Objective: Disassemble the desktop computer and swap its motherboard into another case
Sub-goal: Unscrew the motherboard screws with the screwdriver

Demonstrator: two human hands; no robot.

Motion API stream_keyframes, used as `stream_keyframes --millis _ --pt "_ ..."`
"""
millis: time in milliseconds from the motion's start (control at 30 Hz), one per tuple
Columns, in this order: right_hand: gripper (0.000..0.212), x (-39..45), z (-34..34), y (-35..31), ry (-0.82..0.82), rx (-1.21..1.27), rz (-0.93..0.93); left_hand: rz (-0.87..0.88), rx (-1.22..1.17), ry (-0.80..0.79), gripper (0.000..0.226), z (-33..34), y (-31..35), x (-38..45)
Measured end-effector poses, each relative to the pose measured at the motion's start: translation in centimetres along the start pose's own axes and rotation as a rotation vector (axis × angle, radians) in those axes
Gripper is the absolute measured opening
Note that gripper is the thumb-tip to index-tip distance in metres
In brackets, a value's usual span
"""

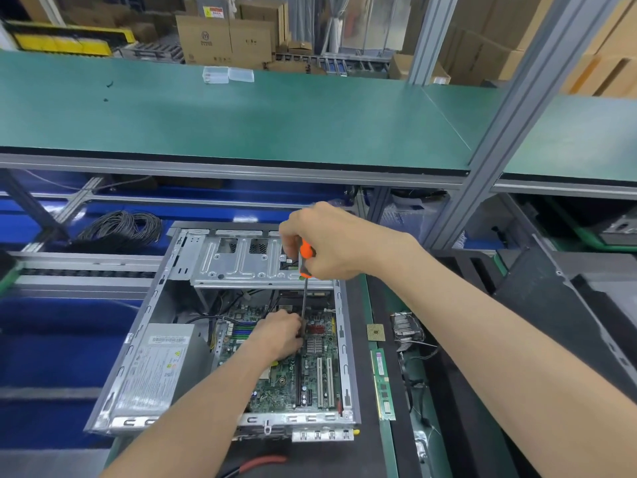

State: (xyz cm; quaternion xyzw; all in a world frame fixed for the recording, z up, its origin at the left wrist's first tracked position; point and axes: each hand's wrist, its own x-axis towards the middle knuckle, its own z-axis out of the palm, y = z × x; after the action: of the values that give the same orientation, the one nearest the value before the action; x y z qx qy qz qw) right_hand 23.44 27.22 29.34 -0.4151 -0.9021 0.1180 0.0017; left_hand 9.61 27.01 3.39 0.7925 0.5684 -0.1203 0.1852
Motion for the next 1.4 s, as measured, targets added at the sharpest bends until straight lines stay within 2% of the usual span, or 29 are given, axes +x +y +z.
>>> stream_keyframes --millis 33,100,133,200,267,400,500,567,633,733,867,1000,1100,1167,1200,1300,1400 --pt "0.027 -0.2 -0.2 -0.1 -0.027 0.047 -0.023 0.006 0.0 0.0 0.036 0.0 -0.1 0.0" --pt "0.024 -0.5 0.1 -0.3 0.023 0.04 -0.037 0.011 -0.008 0.005 0.036 0.1 -0.1 0.1" --pt "0.019 -0.6 0.4 -0.2 0.085 -0.026 -0.01 0.01 -0.013 0.014 0.035 0.2 -0.1 0.1" --pt "0.035 -0.6 0.6 -0.3 0.172 -0.211 0.146 0.01 -0.01 0.035 0.033 0.2 -0.1 0.1" --pt "0.038 -0.3 0.6 -0.3 0.208 -0.284 0.214 0.011 0.011 0.048 0.032 0.3 -0.1 0.1" --pt "0.005 -0.3 0.4 0.0 0.086 -0.131 0.053 0.019 0.015 0.053 0.032 0.4 -0.1 0.3" --pt "0.027 -0.9 0.1 0.0 0.019 0.032 -0.037 0.018 0.006 0.043 0.032 0.5 -0.3 0.4" --pt "0.03 -1.1 0.4 0.0 0.052 0.063 -0.054 0.008 0.003 0.035 0.032 0.5 -0.3 0.4" --pt "0.027 -1.0 0.8 0.2 0.138 -0.075 0.024 -0.005 0.0 0.028 0.031 0.4 -0.2 0.4" --pt "0.037 -0.5 0.6 0.0 0.186 -0.253 0.189 -0.024 -0.018 0.02 0.032 0.1 -0.1 0.3" --pt "0.005 -0.2 0.3 0.0 0.083 -0.127 0.023 -0.013 -0.009 0.004 0.037 0.1 -0.2 0.2" --pt "0.03 -0.9 0.4 0.1 0.029 0.083 -0.084 -0.013 0.026 0.001 0.039 0.3 -0.3 0.1" --pt "0.024 -0.8 1.0 0.4 0.14 -0.06 0.001 -0.016 0.047 0.014 0.042 0.4 -0.2 0.1" --pt "0.035 -0.6 1.0 0.4 0.199 -0.187 0.133 -0.016 0.05 0.013 0.043 0.4 -0.2 0.1" --pt "0.034 -0.4 0.9 0.3 0.215 -0.205 0.152 -0.017 0.054 0.011 0.043 0.5 -0.2 0.0" --pt "0.004 -0.3 0.9 0.4 0.147 -0.1 0.033 -0.01 0.066 0.02 0.041 0.6 -0.1 -0.1" --pt "0.027 -1.0 0.7 0.3 0.052 0.097 -0.049 0.008 0.073 0.032 0.039 0.8 -0.2 -0.1"
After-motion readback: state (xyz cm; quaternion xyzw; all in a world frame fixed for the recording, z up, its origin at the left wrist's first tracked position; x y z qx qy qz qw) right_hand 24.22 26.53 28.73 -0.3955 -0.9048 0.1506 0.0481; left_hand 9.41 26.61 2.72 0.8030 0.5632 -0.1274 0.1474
